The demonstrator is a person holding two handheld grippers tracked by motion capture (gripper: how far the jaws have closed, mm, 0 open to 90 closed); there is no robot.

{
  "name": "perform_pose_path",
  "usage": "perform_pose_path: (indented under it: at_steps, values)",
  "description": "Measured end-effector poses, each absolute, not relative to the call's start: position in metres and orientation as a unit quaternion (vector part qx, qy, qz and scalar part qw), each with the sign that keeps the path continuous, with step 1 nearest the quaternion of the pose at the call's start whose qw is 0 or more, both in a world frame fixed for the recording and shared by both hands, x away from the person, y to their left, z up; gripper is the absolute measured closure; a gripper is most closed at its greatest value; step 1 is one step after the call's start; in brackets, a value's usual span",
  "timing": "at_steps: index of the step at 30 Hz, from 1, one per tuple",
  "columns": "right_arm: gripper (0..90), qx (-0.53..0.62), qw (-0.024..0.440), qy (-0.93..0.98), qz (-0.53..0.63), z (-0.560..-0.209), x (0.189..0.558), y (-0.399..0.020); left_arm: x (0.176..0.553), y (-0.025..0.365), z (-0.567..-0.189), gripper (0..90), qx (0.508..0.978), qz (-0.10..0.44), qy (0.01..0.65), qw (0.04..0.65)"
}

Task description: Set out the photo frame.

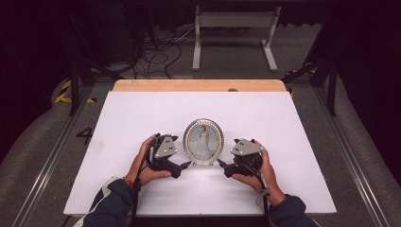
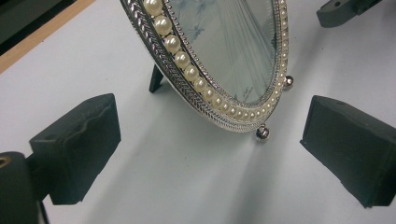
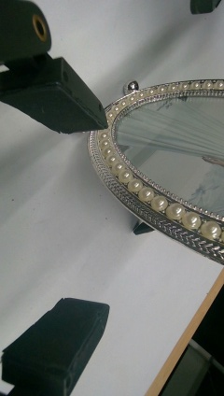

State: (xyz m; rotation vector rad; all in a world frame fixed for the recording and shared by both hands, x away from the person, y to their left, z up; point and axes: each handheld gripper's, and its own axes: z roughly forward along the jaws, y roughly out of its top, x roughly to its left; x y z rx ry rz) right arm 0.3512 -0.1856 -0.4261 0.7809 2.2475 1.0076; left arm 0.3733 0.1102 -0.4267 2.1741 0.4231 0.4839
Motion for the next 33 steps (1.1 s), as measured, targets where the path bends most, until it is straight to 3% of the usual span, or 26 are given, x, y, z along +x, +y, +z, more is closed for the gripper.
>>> perform_pose_path:
  at_steps: [33]
  values:
    - [11.8,0.310,0.296,0.836,0.343,-0.435,0.334,-0.230,0.344,0.182,-0.446,7.0,0.855,0.232,0.233,0.400]
